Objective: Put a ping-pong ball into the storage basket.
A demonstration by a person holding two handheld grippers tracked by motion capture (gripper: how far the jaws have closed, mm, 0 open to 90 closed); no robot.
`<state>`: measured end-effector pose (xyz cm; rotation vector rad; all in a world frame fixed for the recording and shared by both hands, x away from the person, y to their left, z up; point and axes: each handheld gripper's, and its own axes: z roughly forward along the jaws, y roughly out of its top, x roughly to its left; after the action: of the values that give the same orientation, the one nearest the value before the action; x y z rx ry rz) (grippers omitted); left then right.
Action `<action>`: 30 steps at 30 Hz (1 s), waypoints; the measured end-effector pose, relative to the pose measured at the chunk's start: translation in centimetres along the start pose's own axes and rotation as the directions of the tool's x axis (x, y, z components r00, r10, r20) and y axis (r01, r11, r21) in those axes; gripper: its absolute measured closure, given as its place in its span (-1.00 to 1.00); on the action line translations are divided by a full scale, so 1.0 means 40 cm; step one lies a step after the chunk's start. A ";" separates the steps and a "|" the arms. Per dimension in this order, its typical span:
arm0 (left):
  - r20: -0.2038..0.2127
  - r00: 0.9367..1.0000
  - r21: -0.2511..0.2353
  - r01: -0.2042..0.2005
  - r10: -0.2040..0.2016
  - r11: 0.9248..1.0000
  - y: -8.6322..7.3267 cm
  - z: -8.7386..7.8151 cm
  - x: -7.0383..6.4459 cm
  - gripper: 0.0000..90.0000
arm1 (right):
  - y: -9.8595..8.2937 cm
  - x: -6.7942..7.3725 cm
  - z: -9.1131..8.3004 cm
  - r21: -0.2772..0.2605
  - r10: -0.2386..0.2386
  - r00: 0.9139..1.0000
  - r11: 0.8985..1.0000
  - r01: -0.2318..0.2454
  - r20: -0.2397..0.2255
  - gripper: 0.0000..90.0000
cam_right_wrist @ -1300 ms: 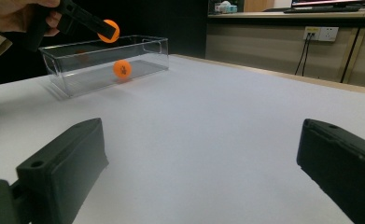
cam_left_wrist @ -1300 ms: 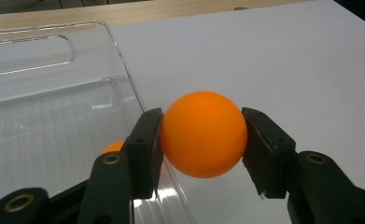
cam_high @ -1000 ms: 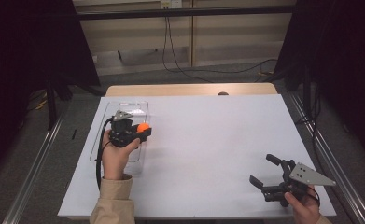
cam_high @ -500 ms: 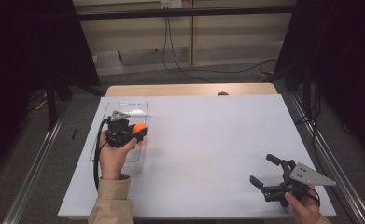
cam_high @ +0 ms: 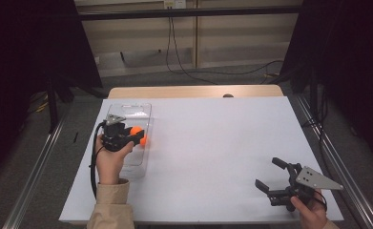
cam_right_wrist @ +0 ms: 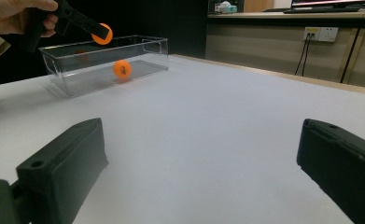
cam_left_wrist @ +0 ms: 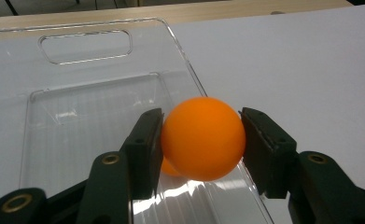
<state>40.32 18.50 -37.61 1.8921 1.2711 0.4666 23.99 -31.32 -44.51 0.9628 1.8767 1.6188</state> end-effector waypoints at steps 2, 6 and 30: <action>-0.008 1.000 -0.002 0.005 -0.005 1.000 -0.001 -0.004 0.006 0.11 | 0.000 -0.001 -0.001 0.000 -0.001 1.000 1.000 0.001 0.000 -0.98; -0.027 1.000 -0.007 0.012 -0.012 1.000 -0.007 -0.009 0.018 0.11 | -0.001 -0.002 -0.002 -0.001 0.002 1.000 1.000 -0.002 0.002 -0.98; -0.023 1.000 -0.132 -0.006 0.003 0.991 -0.041 -0.050 0.010 -0.67 | -0.001 0.000 -0.010 0.000 -0.002 1.000 1.000 0.002 0.015 -0.98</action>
<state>38.16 19.96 -37.70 1.7836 1.2208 0.5621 23.68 -31.58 -44.47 0.9697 1.8677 1.6056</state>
